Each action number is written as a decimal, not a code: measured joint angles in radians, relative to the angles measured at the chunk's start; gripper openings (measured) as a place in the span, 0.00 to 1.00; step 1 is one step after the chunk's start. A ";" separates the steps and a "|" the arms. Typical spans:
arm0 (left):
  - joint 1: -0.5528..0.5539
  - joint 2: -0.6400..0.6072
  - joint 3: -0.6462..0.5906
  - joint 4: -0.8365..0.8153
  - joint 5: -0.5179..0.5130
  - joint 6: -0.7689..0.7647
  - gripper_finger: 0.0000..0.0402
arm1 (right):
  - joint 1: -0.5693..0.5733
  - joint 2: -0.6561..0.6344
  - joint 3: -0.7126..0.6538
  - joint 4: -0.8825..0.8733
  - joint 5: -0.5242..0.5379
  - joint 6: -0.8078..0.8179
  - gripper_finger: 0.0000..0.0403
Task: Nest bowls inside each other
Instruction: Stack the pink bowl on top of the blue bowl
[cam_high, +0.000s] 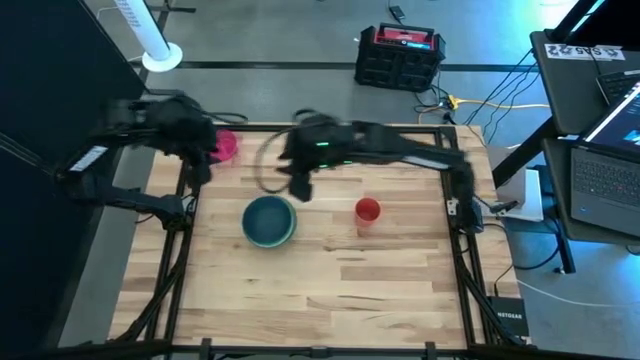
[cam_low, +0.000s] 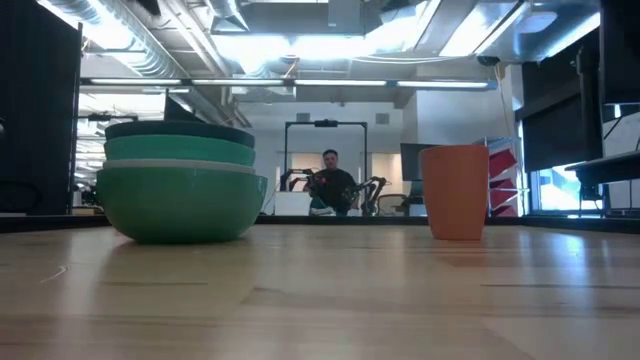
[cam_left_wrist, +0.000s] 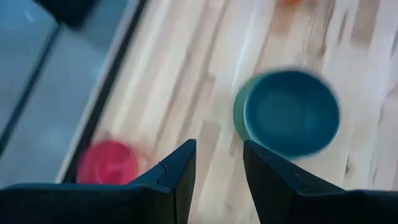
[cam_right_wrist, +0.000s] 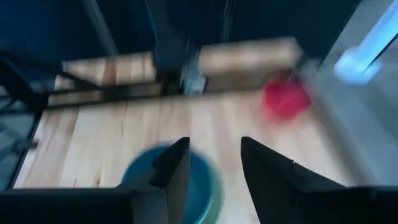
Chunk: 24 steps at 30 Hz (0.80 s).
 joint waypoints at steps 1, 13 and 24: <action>0.007 0.015 -0.027 0.015 -0.035 -0.008 0.29 | 0.022 -0.046 0.001 0.003 0.054 -0.020 0.33; 0.244 0.191 -0.345 0.219 -0.182 -0.109 0.29 | 0.298 -0.449 0.002 -0.140 0.469 -0.064 0.33; 0.476 0.310 -0.482 0.387 -0.181 -0.160 0.29 | 0.447 -0.639 0.002 -0.303 0.644 -0.063 0.33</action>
